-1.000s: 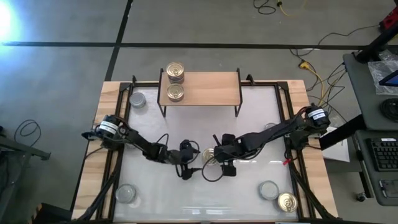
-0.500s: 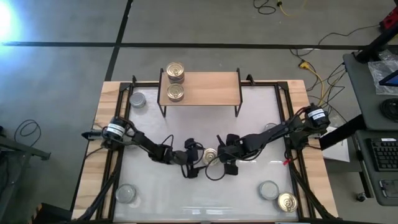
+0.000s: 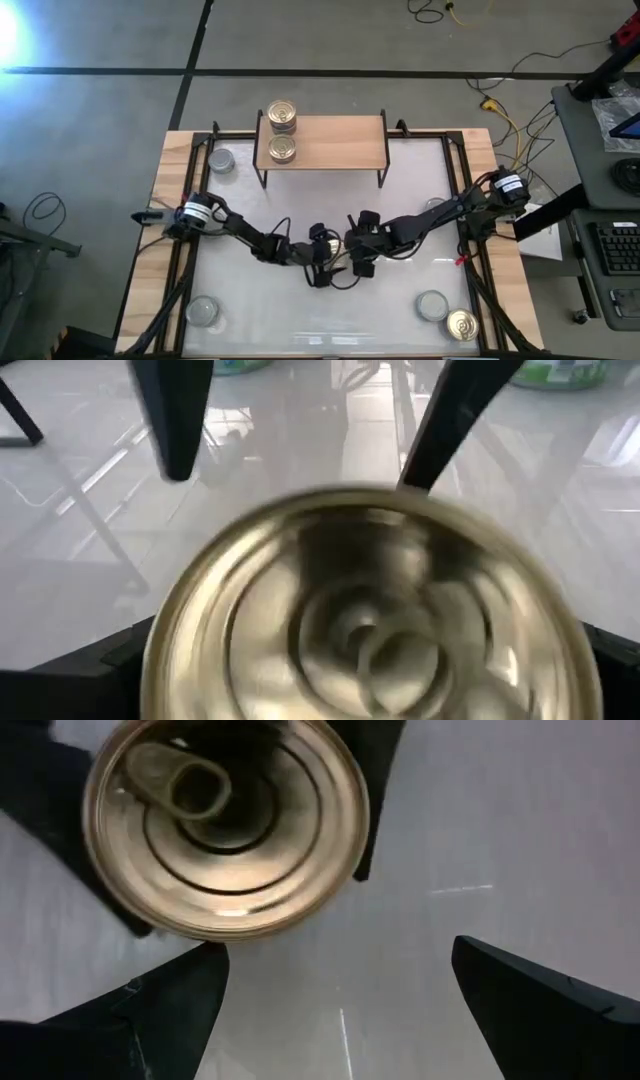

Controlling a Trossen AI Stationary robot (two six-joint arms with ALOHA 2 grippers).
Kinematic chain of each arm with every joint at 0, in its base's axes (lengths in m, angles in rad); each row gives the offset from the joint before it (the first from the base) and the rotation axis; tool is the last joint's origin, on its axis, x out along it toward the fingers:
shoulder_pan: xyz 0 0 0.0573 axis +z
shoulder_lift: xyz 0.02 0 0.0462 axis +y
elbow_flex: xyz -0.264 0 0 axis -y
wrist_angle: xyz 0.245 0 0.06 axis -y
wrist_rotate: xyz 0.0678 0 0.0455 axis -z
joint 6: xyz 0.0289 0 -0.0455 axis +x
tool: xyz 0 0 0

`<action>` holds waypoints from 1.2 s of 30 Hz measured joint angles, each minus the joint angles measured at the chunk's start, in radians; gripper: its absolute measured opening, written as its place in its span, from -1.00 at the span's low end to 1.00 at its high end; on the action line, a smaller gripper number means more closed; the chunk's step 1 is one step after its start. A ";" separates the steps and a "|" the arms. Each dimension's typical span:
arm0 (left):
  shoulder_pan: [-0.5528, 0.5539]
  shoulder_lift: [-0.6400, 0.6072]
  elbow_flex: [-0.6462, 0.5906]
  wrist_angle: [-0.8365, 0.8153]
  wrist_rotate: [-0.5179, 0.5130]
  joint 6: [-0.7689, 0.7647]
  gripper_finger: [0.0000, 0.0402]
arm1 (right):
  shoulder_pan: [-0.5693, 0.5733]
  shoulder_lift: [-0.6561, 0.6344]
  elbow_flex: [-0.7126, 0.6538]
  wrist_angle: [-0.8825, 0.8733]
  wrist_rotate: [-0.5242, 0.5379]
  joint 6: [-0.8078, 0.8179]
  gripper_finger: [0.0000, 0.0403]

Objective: Stack canned seafood by type on shelf
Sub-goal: Stack the blue-pink tuna can on top of the other blue-pink tuna on the shelf

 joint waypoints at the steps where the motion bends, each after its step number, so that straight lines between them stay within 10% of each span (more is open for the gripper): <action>1: 0.000 -0.001 0.005 -0.001 0.002 0.002 0.99 | -0.002 0.000 -0.001 0.000 0.005 0.000 0.85; 36: -0.013 -0.113 -0.129 -0.027 0.083 0.037 0.99 | -0.002 0.000 -0.005 0.006 -0.030 0.012 0.85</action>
